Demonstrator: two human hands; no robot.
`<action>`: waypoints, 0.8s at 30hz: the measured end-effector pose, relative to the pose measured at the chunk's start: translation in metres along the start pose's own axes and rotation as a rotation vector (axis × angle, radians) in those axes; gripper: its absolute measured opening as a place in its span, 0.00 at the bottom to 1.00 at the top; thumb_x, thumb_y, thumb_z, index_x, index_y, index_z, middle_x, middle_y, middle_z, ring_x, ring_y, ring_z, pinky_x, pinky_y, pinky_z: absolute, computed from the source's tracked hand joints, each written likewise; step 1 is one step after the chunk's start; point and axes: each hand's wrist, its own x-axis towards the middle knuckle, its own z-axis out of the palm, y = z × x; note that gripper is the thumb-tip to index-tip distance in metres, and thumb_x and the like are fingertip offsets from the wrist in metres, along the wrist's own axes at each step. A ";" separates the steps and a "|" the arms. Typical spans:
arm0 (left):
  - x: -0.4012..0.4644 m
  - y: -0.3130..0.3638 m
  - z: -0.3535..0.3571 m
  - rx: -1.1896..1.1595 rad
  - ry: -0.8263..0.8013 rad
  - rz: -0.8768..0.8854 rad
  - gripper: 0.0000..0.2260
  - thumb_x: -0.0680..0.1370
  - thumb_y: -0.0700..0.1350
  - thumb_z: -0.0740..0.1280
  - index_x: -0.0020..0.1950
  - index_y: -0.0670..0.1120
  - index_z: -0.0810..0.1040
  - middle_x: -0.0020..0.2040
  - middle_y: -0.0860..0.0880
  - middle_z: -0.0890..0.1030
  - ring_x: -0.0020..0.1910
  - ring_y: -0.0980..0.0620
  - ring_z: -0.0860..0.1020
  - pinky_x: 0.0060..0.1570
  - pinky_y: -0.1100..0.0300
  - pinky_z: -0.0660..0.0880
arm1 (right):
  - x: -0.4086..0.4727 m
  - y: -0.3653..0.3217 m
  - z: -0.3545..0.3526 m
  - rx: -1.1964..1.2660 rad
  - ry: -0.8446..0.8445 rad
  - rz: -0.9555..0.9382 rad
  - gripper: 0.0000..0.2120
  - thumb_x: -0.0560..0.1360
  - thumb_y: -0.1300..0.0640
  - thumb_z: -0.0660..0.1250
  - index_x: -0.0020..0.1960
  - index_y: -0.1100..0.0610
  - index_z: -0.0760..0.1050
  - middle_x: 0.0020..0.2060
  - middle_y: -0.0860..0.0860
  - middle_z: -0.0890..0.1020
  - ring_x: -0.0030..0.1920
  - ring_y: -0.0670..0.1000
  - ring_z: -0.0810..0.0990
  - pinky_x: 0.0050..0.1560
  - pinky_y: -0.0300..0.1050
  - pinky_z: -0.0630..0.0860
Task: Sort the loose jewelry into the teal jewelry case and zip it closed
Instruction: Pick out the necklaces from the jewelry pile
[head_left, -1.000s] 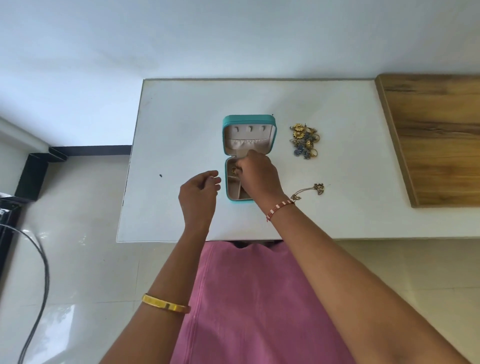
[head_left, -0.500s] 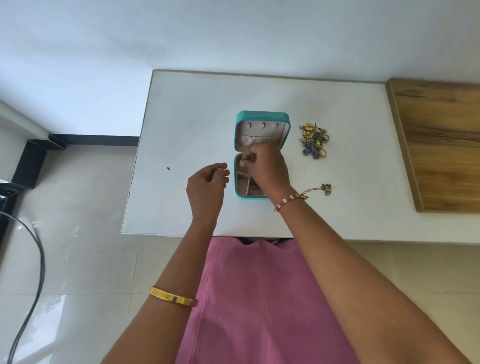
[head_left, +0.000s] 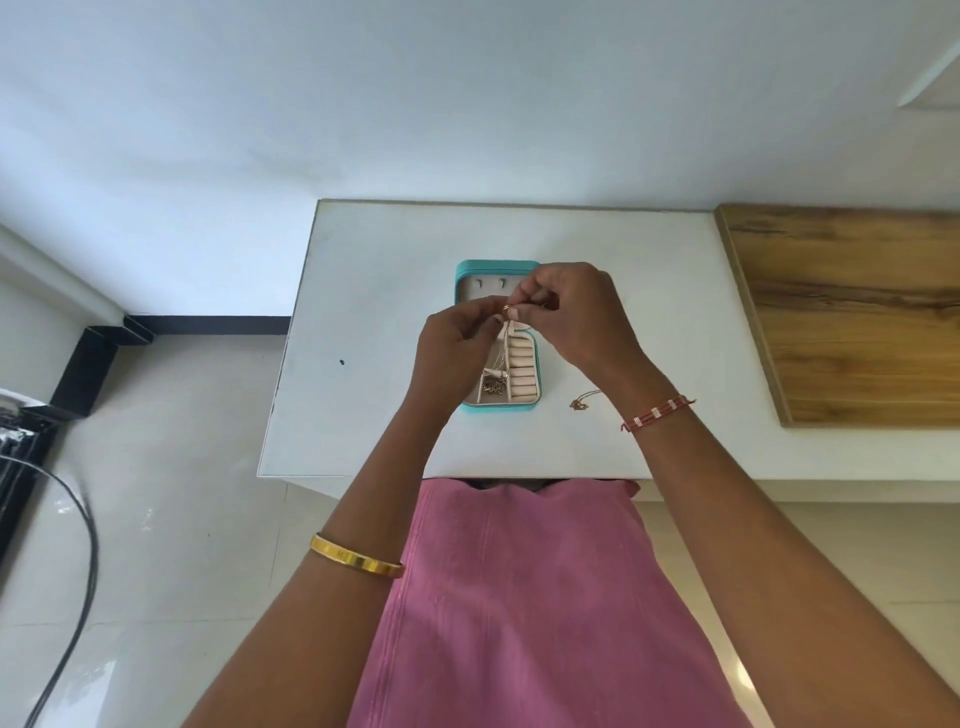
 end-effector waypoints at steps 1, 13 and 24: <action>-0.001 0.004 0.000 0.006 -0.015 0.020 0.11 0.78 0.38 0.63 0.57 0.44 0.80 0.49 0.44 0.83 0.47 0.51 0.80 0.55 0.57 0.74 | -0.002 -0.004 -0.006 -0.008 0.003 -0.014 0.03 0.69 0.62 0.72 0.43 0.59 0.81 0.34 0.51 0.81 0.36 0.47 0.77 0.39 0.32 0.70; -0.021 0.020 0.003 0.056 -0.036 0.069 0.07 0.76 0.40 0.66 0.52 0.43 0.82 0.42 0.48 0.83 0.37 0.60 0.80 0.50 0.59 0.78 | -0.021 -0.014 -0.050 0.035 0.067 -0.016 0.01 0.71 0.64 0.68 0.43 0.61 0.79 0.34 0.53 0.79 0.33 0.48 0.74 0.40 0.43 0.76; -0.024 0.008 0.003 0.065 -0.079 0.015 0.05 0.77 0.39 0.64 0.46 0.44 0.80 0.33 0.50 0.79 0.27 0.65 0.76 0.35 0.76 0.73 | -0.030 0.016 -0.070 0.644 0.190 0.268 0.09 0.76 0.67 0.61 0.41 0.57 0.72 0.36 0.55 0.81 0.35 0.52 0.80 0.37 0.39 0.79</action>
